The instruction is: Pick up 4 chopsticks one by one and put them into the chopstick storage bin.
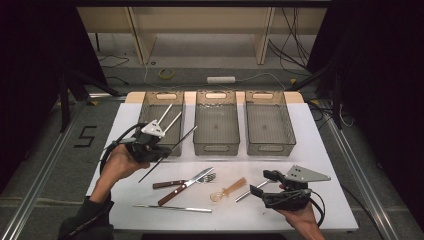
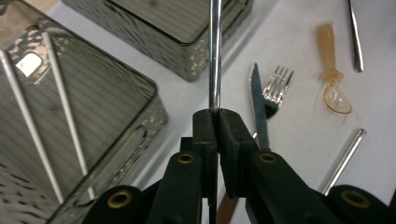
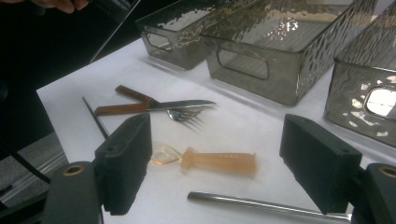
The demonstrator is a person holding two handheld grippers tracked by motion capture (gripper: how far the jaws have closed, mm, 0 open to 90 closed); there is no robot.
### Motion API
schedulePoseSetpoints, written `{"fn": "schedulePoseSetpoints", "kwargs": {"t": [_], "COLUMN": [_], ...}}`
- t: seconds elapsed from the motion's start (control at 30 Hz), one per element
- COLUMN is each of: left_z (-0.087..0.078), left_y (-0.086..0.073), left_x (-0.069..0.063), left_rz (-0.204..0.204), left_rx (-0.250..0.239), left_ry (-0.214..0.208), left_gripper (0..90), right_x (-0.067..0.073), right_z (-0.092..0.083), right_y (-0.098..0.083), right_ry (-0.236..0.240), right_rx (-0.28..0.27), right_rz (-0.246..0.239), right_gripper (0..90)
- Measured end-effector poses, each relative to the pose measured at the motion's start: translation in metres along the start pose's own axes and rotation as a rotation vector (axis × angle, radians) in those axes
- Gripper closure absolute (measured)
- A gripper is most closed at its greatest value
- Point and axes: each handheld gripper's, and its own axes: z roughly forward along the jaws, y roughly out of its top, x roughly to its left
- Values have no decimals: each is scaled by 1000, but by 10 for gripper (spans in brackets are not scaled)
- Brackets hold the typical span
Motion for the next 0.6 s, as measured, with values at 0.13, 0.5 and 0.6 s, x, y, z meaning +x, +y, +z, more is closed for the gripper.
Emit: {"fn": "schedulePoseSetpoints", "kwargs": {"t": [0.13,0.5,0.6], "left_z": [0,-10,-10], "left_y": [3,17,22], "left_x": [13,50,56], "left_rz": [-24,-92,-97], "left_rx": [-19,-68,-61], "left_ry": [22,84,96], "left_gripper": [850,850,850], "right_x": [0,0,0], "right_z": [0,0,0], "right_y": [0,0,0], "right_ry": [1,3,3], "right_rx": [-1,-1,0], "right_rz": [1,2,2], "right_gripper": [262,262,262]}}
